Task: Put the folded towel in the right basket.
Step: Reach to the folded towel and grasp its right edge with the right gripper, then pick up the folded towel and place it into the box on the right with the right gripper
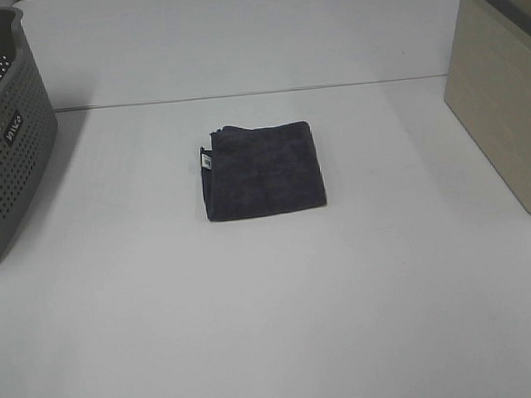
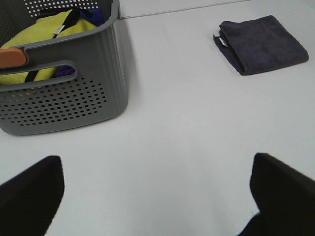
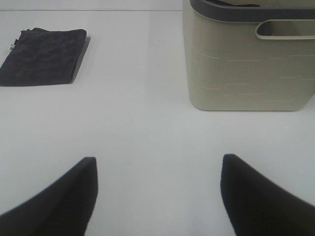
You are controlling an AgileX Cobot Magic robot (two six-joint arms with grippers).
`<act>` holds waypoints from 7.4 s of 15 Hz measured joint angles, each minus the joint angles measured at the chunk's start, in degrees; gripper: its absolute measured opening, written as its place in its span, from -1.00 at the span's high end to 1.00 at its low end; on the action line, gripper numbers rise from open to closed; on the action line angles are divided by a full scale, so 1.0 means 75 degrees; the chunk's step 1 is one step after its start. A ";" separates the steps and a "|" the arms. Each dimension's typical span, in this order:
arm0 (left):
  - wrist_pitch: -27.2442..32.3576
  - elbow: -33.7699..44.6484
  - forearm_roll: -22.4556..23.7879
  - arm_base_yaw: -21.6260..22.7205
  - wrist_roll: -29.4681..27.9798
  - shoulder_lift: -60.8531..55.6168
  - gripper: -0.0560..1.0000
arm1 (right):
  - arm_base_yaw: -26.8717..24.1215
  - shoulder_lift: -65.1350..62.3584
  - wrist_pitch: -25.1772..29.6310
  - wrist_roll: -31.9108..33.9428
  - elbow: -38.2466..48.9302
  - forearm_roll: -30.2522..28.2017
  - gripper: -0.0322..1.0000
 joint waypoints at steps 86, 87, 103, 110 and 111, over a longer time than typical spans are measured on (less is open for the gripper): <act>0.0000 0.0000 0.0000 0.0000 0.0000 0.0000 -0.95 | 0.1803 1.9801 -0.0290 -0.2468 -1.1665 0.5271 0.86; 0.0000 0.0000 0.0000 0.0000 0.0000 0.0000 -0.95 | 0.1803 1.9687 -0.0290 -0.2468 -1.1650 0.5141 0.86; 0.0000 0.0000 0.0000 0.0000 0.0000 0.0000 -0.95 | 0.0710 1.4500 0.0443 -0.1314 -1.1643 0.1826 0.86; 0.0000 0.0000 0.0000 0.0000 0.0000 0.0000 -0.95 | -0.1940 1.3529 0.1054 -0.1230 -1.1643 0.1734 0.86; 0.0000 0.0000 0.0000 0.0000 0.0000 0.0000 -0.95 | -0.2177 1.3552 0.1016 -0.1161 -1.1643 0.1711 0.86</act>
